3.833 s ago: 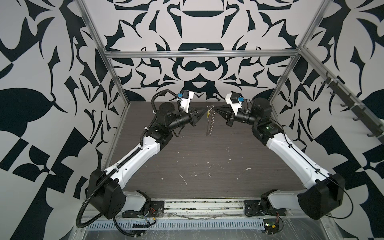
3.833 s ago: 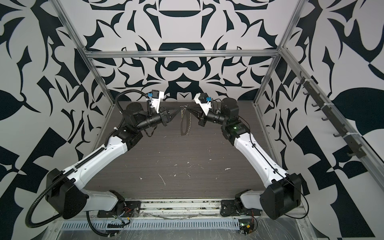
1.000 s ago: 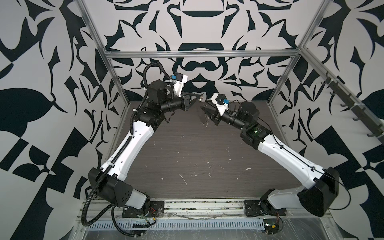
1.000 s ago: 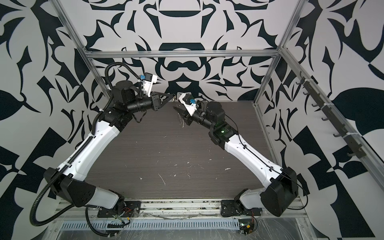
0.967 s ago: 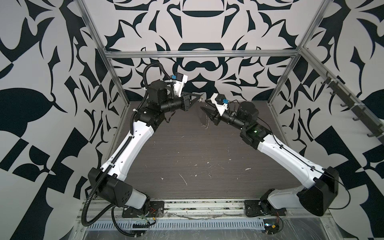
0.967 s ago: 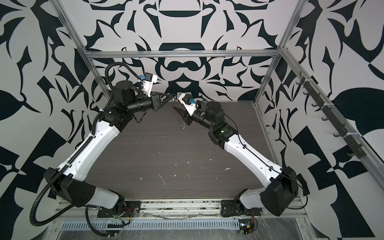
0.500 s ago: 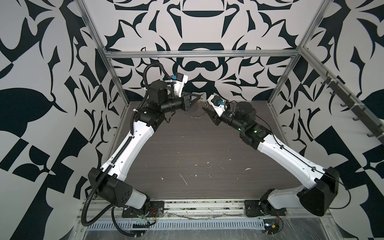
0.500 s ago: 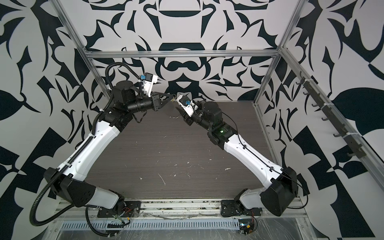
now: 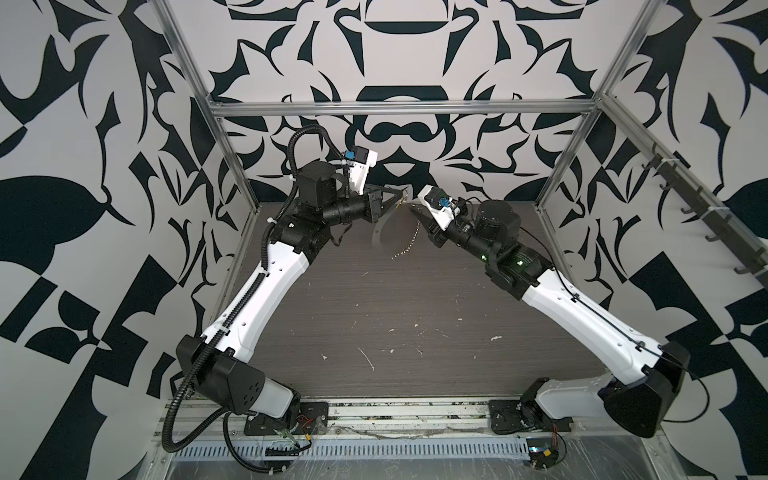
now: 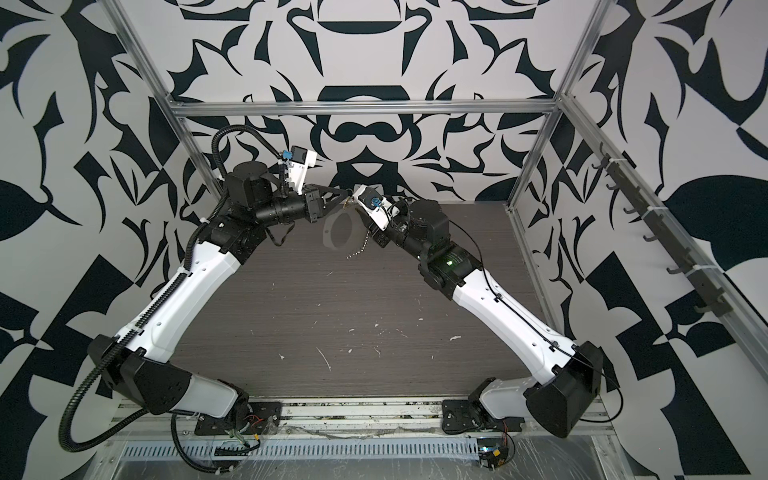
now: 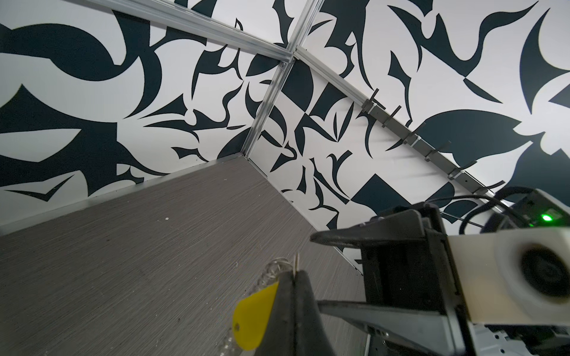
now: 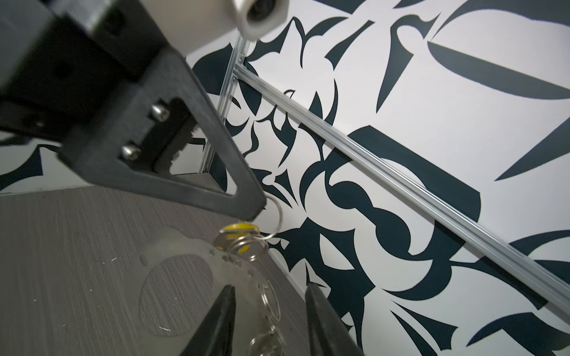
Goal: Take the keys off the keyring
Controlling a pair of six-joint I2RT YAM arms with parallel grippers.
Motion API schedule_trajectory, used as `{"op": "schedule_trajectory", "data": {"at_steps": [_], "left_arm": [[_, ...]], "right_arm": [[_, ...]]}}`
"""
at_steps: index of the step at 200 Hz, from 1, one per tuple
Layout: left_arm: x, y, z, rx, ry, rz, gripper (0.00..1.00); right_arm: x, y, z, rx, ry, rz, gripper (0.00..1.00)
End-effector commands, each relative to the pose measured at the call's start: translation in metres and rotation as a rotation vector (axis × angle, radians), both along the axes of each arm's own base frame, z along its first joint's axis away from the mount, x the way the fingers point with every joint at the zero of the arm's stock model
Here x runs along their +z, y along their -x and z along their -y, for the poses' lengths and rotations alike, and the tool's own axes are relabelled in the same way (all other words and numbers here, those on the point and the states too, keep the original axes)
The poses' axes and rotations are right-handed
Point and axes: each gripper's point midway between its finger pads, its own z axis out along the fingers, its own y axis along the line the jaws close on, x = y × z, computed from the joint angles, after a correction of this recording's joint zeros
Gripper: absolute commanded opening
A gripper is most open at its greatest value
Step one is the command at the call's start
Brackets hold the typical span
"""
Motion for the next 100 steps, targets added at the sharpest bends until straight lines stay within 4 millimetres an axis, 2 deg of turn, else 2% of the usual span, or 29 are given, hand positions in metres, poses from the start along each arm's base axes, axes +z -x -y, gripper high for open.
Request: {"op": "schedule_trajectory", "data": {"at_steps": [1, 35, 100], "left_arm": [[0.018, 0.009, -0.001, -0.006, 0.025, 0.06, 0.0], [0.02, 0.012, -0.001, -0.008, 0.024, 0.062, 0.0], [0.02, 0.013, 0.001, -0.011, 0.026, 0.065, 0.0]], "right_arm": [[0.033, 0.023, -0.005, 0.07, -0.057, 0.083, 0.4], [0.028, 0.016, -0.015, 0.082, -0.05, 0.067, 0.37], [0.033, 0.004, -0.017, 0.043, -0.084, 0.067, 0.37]]}}
